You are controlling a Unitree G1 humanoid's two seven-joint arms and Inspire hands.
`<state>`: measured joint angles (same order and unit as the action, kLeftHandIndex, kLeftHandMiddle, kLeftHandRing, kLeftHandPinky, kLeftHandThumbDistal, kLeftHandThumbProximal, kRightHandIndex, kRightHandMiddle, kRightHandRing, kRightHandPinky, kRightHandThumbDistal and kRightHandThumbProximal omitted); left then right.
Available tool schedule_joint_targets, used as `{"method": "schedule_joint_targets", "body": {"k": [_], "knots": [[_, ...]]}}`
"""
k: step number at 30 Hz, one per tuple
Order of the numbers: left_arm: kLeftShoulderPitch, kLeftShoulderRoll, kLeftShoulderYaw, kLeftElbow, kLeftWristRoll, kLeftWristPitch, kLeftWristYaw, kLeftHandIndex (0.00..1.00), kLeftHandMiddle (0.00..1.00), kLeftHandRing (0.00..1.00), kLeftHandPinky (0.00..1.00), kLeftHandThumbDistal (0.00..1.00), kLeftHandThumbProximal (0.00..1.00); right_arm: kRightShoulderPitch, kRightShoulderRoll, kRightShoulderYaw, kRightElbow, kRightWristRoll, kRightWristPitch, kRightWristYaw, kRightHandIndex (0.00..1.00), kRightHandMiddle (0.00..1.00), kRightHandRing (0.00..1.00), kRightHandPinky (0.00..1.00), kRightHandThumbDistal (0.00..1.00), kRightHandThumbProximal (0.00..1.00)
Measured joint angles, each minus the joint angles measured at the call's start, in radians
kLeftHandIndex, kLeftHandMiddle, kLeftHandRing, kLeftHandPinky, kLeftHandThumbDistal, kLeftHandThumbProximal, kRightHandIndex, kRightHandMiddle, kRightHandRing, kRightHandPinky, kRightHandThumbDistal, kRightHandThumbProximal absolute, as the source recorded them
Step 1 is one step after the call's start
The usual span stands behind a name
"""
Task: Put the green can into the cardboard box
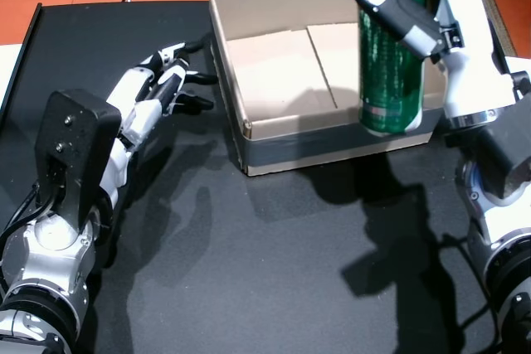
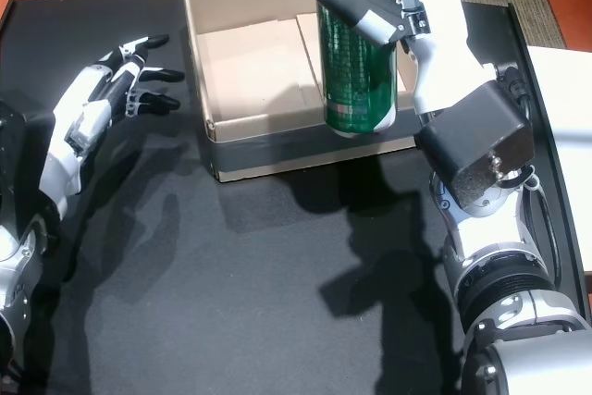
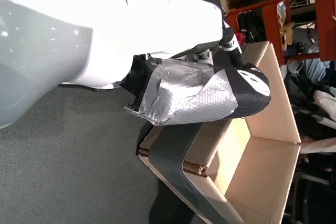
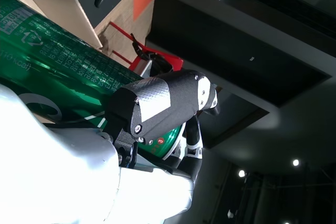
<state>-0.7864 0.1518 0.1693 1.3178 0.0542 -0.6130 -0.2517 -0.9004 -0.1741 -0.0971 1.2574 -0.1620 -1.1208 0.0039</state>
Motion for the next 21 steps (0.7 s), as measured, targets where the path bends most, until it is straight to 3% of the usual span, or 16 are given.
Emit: {"method": "schedule_joint_targets", "body": {"k": [4,7,9,10,13,16,19,21], "knots": [[0.003,-0.012,0.001,0.000,-0.006,0.002,0.005,0.51,0.48,0.59,0.81,0.00,0.88,-0.041,-0.039,0.030,0.009,-0.088,0.004,-0.120,0.03,0.03,0.06,0.22,0.53,0.14],[0.017,-0.030,0.016,0.000,-0.016,0.002,0.038,0.42,0.41,0.53,0.74,0.04,0.89,-0.125,-0.063,0.069,0.022,-0.164,0.054,-0.234,0.00,0.00,0.04,0.22,0.58,0.14],[0.033,-0.048,0.033,0.000,-0.024,0.001,0.073,0.34,0.33,0.46,0.68,0.10,0.90,-0.183,-0.067,0.103,0.032,-0.206,0.108,-0.288,0.04,0.05,0.09,0.22,0.57,0.04],[0.044,-0.058,0.046,0.000,-0.037,-0.001,0.093,0.29,0.29,0.42,0.65,0.07,0.90,-0.217,-0.067,0.125,0.044,-0.229,0.153,-0.299,0.08,0.08,0.12,0.23,0.54,0.00],[0.068,-0.074,0.092,0.000,-0.075,-0.019,0.108,0.31,0.31,0.42,0.65,0.02,0.89,-0.260,-0.058,0.163,0.068,-0.256,0.250,-0.293,0.15,0.14,0.17,0.26,0.48,0.00],[0.072,-0.078,0.123,0.000,-0.109,-0.044,0.093,0.31,0.30,0.42,0.64,0.04,0.87,-0.276,-0.045,0.176,0.088,-0.266,0.319,-0.272,0.14,0.13,0.18,0.27,0.42,0.00],[0.073,-0.089,0.142,0.000,-0.132,-0.060,0.085,0.28,0.28,0.39,0.63,0.07,0.84,-0.294,-0.029,0.193,0.096,-0.270,0.380,-0.253,0.14,0.14,0.19,0.28,0.53,0.00],[0.073,-0.098,0.150,0.000,-0.140,-0.060,0.083,0.28,0.28,0.39,0.63,0.07,0.85,-0.309,-0.020,0.202,0.097,-0.274,0.407,-0.251,0.17,0.16,0.22,0.29,0.53,0.00]]}}
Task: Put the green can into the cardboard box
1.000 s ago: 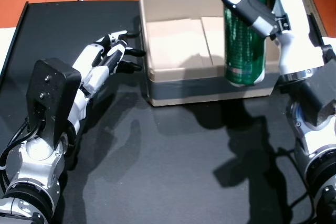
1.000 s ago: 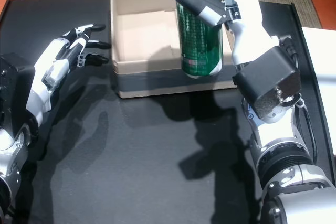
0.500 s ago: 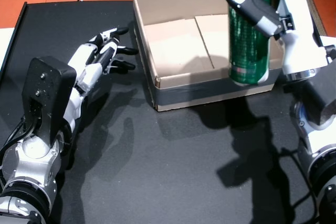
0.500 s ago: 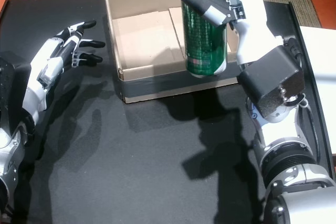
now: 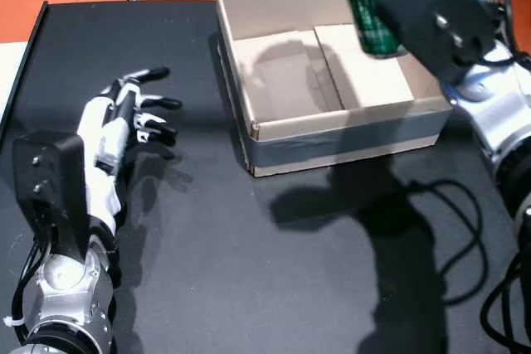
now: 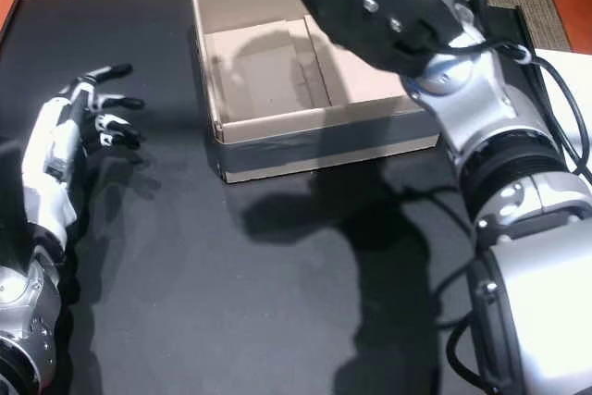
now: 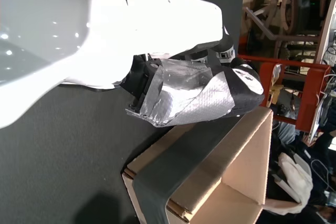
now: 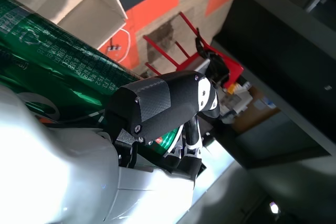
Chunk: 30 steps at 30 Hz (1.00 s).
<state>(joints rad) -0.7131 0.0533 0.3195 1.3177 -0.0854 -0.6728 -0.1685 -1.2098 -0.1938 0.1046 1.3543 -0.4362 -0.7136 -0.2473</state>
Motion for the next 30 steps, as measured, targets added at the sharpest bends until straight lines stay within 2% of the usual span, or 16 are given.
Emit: {"method": "schedule_joint_targets", "body": {"k": [3,5,7,8,9,11,12,13,16,19,20,22,24,27,30], "knots": [[0.001,-0.009,0.004,0.000,-0.006,-0.005,-0.003,0.25,0.27,0.38,0.61,0.02,0.85,-0.024,0.014,0.007,0.001,0.000,0.036,0.027,0.18,0.16,0.22,0.29,0.54,0.00],[0.002,-0.014,0.008,0.000,-0.012,-0.020,-0.009,0.24,0.26,0.38,0.61,0.05,0.84,-0.029,0.022,0.013,0.003,0.000,0.055,0.043,0.17,0.15,0.21,0.29,0.51,0.00],[0.003,-0.024,0.024,0.000,-0.032,-0.029,-0.026,0.23,0.26,0.39,0.62,0.05,0.83,-0.030,0.033,0.020,0.007,-0.001,0.079,0.062,0.19,0.17,0.22,0.30,0.51,0.00],[0.003,-0.031,0.035,0.000,-0.045,-0.030,-0.040,0.23,0.26,0.38,0.63,0.07,0.83,-0.030,0.039,0.028,0.009,-0.004,0.091,0.069,0.22,0.19,0.23,0.29,0.51,0.00],[0.004,-0.037,0.047,0.000,-0.059,-0.032,-0.057,0.23,0.25,0.38,0.63,0.08,0.82,-0.030,0.044,0.035,0.011,-0.009,0.104,0.076,0.22,0.18,0.22,0.28,0.60,0.00],[0.007,-0.051,0.067,0.000,-0.081,-0.043,-0.093,0.22,0.24,0.38,0.63,0.20,0.82,-0.029,0.049,0.048,0.017,-0.022,0.128,0.087,0.23,0.20,0.25,0.30,0.49,0.00],[0.009,-0.057,0.077,0.000,-0.097,-0.049,-0.113,0.23,0.24,0.39,0.64,0.22,0.81,-0.029,0.050,0.061,0.018,-0.037,0.142,0.088,0.24,0.20,0.26,0.30,0.48,0.00],[0.011,-0.063,0.088,0.000,-0.112,-0.054,-0.137,0.23,0.25,0.39,0.65,0.21,0.81,-0.028,0.050,0.078,0.019,-0.055,0.157,0.089,0.25,0.21,0.27,0.31,0.47,0.00],[0.016,-0.072,0.109,0.000,-0.140,-0.061,-0.191,0.23,0.24,0.38,0.67,0.13,0.82,-0.022,0.045,0.145,0.028,-0.131,0.202,0.083,0.25,0.21,0.25,0.30,0.54,0.00],[0.019,-0.076,0.111,0.000,-0.140,-0.063,-0.201,0.22,0.24,0.39,0.67,0.07,0.81,-0.003,0.034,0.225,0.037,-0.222,0.229,0.028,0.25,0.20,0.24,0.28,0.59,0.00],[0.020,-0.077,0.112,0.000,-0.141,-0.063,-0.204,0.22,0.24,0.39,0.67,0.06,0.81,0.001,0.031,0.248,0.038,-0.248,0.231,0.007,0.23,0.19,0.23,0.28,0.59,0.00],[0.021,-0.079,0.115,0.000,-0.143,-0.064,-0.216,0.22,0.24,0.38,0.67,0.11,0.80,0.004,0.028,0.290,0.038,-0.297,0.232,-0.047,0.16,0.15,0.21,0.27,0.58,0.03],[0.024,-0.084,0.118,0.000,-0.144,-0.071,-0.230,0.23,0.25,0.38,0.66,0.16,0.80,0.004,0.027,0.329,0.038,-0.338,0.233,-0.106,0.14,0.14,0.21,0.27,0.58,0.05],[0.026,-0.087,0.125,0.000,-0.145,-0.073,-0.236,0.21,0.23,0.37,0.66,0.17,0.80,0.004,0.028,0.366,0.038,-0.367,0.236,-0.145,0.14,0.15,0.22,0.28,0.53,0.08],[0.027,-0.090,0.137,0.000,-0.155,-0.073,-0.261,0.22,0.24,0.37,0.66,0.20,0.79,0.004,0.028,0.398,0.039,-0.392,0.240,-0.158,0.06,0.10,0.20,0.27,0.63,0.04]]}}
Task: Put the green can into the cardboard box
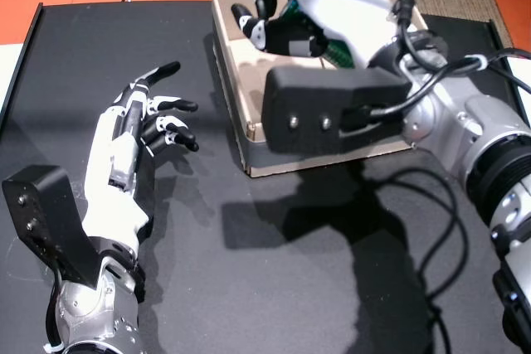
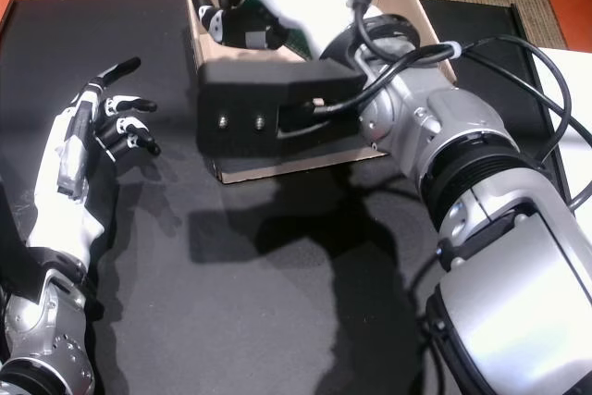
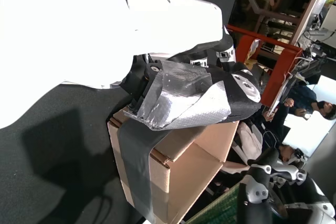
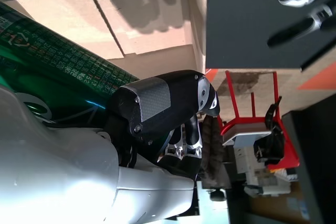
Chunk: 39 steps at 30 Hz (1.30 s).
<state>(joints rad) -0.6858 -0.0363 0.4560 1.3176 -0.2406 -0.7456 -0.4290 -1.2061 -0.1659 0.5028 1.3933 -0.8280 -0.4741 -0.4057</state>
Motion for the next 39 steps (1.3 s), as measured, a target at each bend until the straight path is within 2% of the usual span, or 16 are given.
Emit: {"method": "schedule_joint_targets", "body": {"k": [1,3,9,12,13,14,15,16,18,19,20,23,26,29,37,39], "knots": [[0.000,0.000,0.006,0.000,-0.007,0.000,-0.014,0.23,0.24,0.37,0.66,0.21,0.78,0.000,0.000,0.011,0.000,-0.012,0.000,-0.008,0.02,0.06,0.19,0.27,0.62,0.04],[0.000,0.000,0.016,0.000,-0.013,0.000,-0.034,0.23,0.24,0.38,0.66,0.22,0.77,-0.003,-0.003,0.041,0.001,-0.041,0.000,-0.022,0.00,0.00,0.14,0.25,0.66,0.04],[0.000,-0.002,0.028,0.000,-0.022,0.003,-0.049,0.23,0.24,0.37,0.66,0.17,0.78,-0.037,-0.019,0.116,0.003,-0.105,-0.002,-0.067,0.00,0.00,0.10,0.23,0.75,0.02],[0.000,-0.006,0.029,0.000,-0.022,0.004,-0.047,0.23,0.25,0.37,0.66,0.18,0.78,-0.057,-0.033,0.162,0.003,-0.153,0.002,-0.108,0.00,0.00,0.08,0.22,0.77,0.10],[0.000,-0.009,0.029,0.000,-0.022,0.005,-0.043,0.22,0.24,0.37,0.66,0.18,0.78,-0.059,-0.037,0.188,0.004,-0.174,0.002,-0.133,0.00,0.00,0.07,0.21,0.83,0.09],[0.000,-0.010,0.029,0.000,-0.022,0.006,-0.042,0.22,0.24,0.37,0.66,0.19,0.78,-0.059,-0.038,0.200,0.005,-0.187,0.003,-0.146,0.00,0.03,0.09,0.23,0.87,0.15],[0.000,-0.011,0.029,0.000,-0.022,0.010,-0.042,0.22,0.24,0.37,0.66,0.19,0.78,-0.059,-0.039,0.223,0.006,-0.207,0.008,-0.174,0.20,0.26,0.33,0.38,0.78,0.28],[0.000,-0.012,0.029,0.000,-0.022,0.011,-0.039,0.22,0.23,0.37,0.66,0.20,0.78,-0.059,-0.039,0.242,0.007,-0.224,0.015,-0.193,0.44,0.47,0.56,0.54,0.76,0.37],[0.000,-0.013,0.029,0.000,-0.022,0.014,-0.030,0.22,0.23,0.37,0.67,0.20,0.78,-0.060,-0.039,0.268,0.009,-0.244,0.044,-0.186,0.69,0.70,0.79,0.74,0.70,0.56],[-0.001,-0.013,0.030,0.000,-0.022,0.018,-0.029,0.22,0.23,0.37,0.67,0.20,0.79,-0.061,-0.039,0.276,0.009,-0.252,0.058,-0.163,0.77,0.77,0.86,0.80,0.70,0.61],[-0.001,-0.013,0.032,0.000,-0.023,0.023,-0.029,0.22,0.23,0.37,0.67,0.18,0.79,-0.064,-0.040,0.289,0.011,-0.261,0.073,-0.136,0.81,0.82,0.90,0.84,0.79,0.71],[-0.001,-0.013,0.037,0.000,-0.026,0.033,-0.031,0.22,0.23,0.37,0.68,0.14,0.78,-0.069,-0.043,0.322,0.012,-0.284,0.099,-0.096,0.90,0.91,0.98,0.90,0.83,0.86],[-0.001,-0.013,0.046,0.000,-0.033,0.041,-0.040,0.21,0.22,0.35,0.68,0.11,0.79,-0.072,-0.045,0.331,0.012,-0.284,0.109,-0.069,0.96,0.93,0.97,0.90,0.75,0.85],[-0.003,-0.013,0.056,0.000,-0.057,0.050,-0.054,0.20,0.22,0.35,0.68,0.11,0.81,-0.072,-0.045,0.330,0.012,-0.278,0.108,-0.060,0.97,0.96,0.97,0.86,0.73,0.88],[-0.003,-0.011,0.047,0.000,-0.065,0.058,-0.032,0.18,0.20,0.32,0.68,0.14,0.80,-0.073,-0.047,0.302,0.012,-0.267,0.106,-0.060,0.96,0.96,0.98,0.85,0.64,0.77],[-0.003,-0.009,0.044,0.000,-0.065,0.059,-0.029,0.18,0.20,0.31,0.68,0.07,0.80,-0.073,-0.047,0.296,0.012,-0.255,0.102,-0.056,0.94,0.96,0.98,0.86,0.65,0.76]]}}
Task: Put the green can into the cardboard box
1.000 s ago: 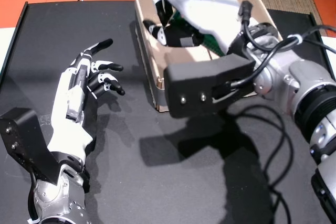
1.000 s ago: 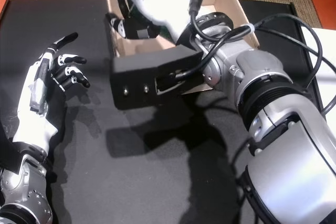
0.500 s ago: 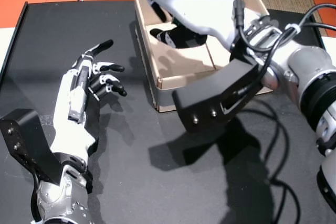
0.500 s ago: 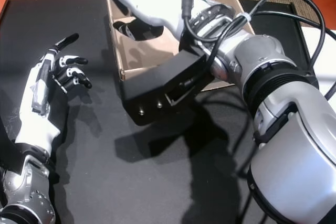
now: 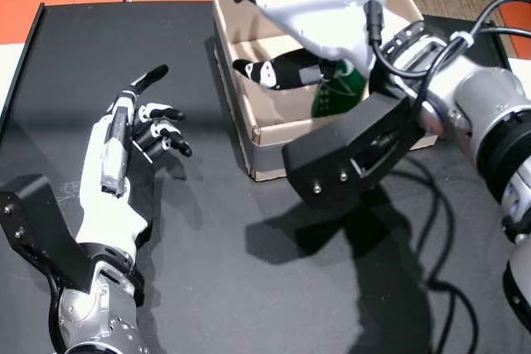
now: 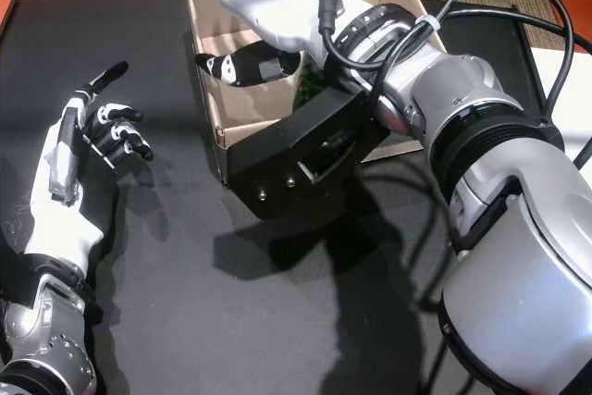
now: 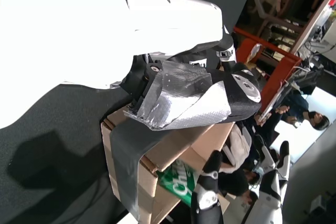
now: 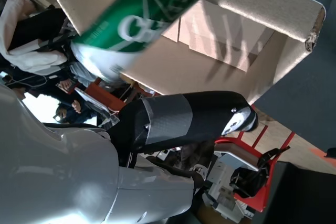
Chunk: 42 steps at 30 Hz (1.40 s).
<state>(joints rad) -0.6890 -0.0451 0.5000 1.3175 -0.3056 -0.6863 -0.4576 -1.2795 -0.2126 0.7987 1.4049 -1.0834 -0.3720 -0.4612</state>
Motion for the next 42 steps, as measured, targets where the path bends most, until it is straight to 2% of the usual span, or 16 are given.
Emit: {"method": "schedule_joint_targets", "body": {"k": [3,6,11,13,16,19,22,24,25,27,29,32,34,36,40,42], "knots": [[0.000,0.003,0.000,0.000,-0.001,0.005,-0.003,0.17,0.19,0.30,0.66,0.12,0.80,-0.001,0.000,-0.023,0.000,0.022,-0.009,0.017,0.91,0.95,0.98,0.86,0.68,0.73],[-0.001,0.004,-0.005,0.000,0.000,0.006,0.016,0.16,0.18,0.30,0.66,0.12,0.79,-0.001,-0.001,-0.037,0.000,0.032,-0.013,0.023,0.89,0.94,0.97,0.90,0.73,0.72],[-0.001,0.009,-0.016,0.000,0.000,0.008,0.035,0.16,0.18,0.30,0.66,0.07,0.79,0.000,-0.003,-0.085,0.000,0.082,-0.033,0.010,0.86,0.89,0.94,0.92,0.79,0.77],[-0.001,0.015,-0.018,0.000,0.000,0.022,0.037,0.16,0.18,0.31,0.67,0.06,0.80,0.000,-0.007,-0.112,-0.001,0.108,-0.051,-0.021,0.89,0.90,0.95,0.93,0.80,0.77],[-0.002,0.025,-0.024,0.000,0.002,0.040,0.041,0.14,0.18,0.31,0.66,0.08,0.81,0.000,-0.020,-0.136,-0.004,0.130,-0.080,-0.075,0.85,0.88,0.93,0.92,0.83,0.67],[-0.002,0.034,-0.026,0.000,0.002,0.060,0.045,0.15,0.18,0.32,0.67,0.08,0.79,0.000,-0.042,-0.166,-0.014,0.153,-0.128,-0.153,0.83,0.87,0.92,0.91,0.77,0.67],[-0.003,0.039,-0.025,0.000,0.002,0.074,0.045,0.15,0.18,0.32,0.65,0.06,0.79,0.001,-0.063,-0.198,-0.022,0.180,-0.183,-0.222,0.86,0.88,0.94,0.94,0.69,0.61],[-0.005,0.039,-0.020,0.000,-0.001,0.078,0.043,0.21,0.24,0.39,0.64,0.06,0.76,0.011,-0.083,-0.209,-0.033,0.185,-0.233,-0.268,0.86,0.90,0.96,0.95,0.66,0.59],[-0.007,0.039,-0.014,0.000,-0.006,0.082,0.036,0.27,0.31,0.47,0.65,0.13,0.73,0.024,-0.095,-0.212,-0.041,0.186,-0.257,-0.298,0.86,0.91,0.96,0.95,0.64,0.58],[-0.015,0.041,0.015,0.000,-0.031,0.106,0.026,0.36,0.40,0.55,0.66,0.04,0.69,0.055,-0.119,-0.206,-0.050,0.180,-0.296,-0.369,0.87,0.91,0.96,0.95,0.56,0.64],[-0.025,0.051,0.041,0.000,-0.047,0.116,0.028,0.40,0.43,0.58,0.68,0.00,0.72,0.090,-0.145,-0.185,-0.056,0.165,-0.324,-0.450,0.88,0.90,0.94,0.94,0.60,0.63],[-0.050,0.079,0.081,0.000,-0.064,0.126,0.050,0.42,0.44,0.61,0.71,0.00,0.76,0.148,-0.183,-0.179,-0.059,0.159,-0.360,-0.529,0.90,0.90,0.93,0.94,0.57,0.59],[-0.062,0.103,0.108,0.000,-0.083,0.133,0.063,0.45,0.46,0.61,0.71,0.00,0.78,0.187,-0.205,-0.183,-0.059,0.164,-0.379,-0.535,0.88,0.89,0.92,0.94,0.56,0.61],[-0.071,0.119,0.132,0.000,-0.107,0.141,0.071,0.45,0.47,0.61,0.71,0.00,0.78,0.226,-0.220,-0.205,-0.057,0.193,-0.400,-0.518,0.85,0.88,0.93,0.95,0.54,0.57],[-0.086,0.145,0.203,0.000,-0.177,0.211,0.067,0.48,0.50,0.63,0.71,0.04,0.78,0.302,-0.226,-0.262,-0.057,0.271,-0.449,-0.436,0.81,0.88,0.95,0.96,0.44,0.56],[-0.091,0.158,0.235,0.000,-0.215,0.253,0.059,0.49,0.52,0.66,0.71,0.00,0.79,0.336,-0.229,-0.275,-0.059,0.295,-0.467,-0.416,0.80,0.86,0.95,0.96,0.41,0.55]]}}
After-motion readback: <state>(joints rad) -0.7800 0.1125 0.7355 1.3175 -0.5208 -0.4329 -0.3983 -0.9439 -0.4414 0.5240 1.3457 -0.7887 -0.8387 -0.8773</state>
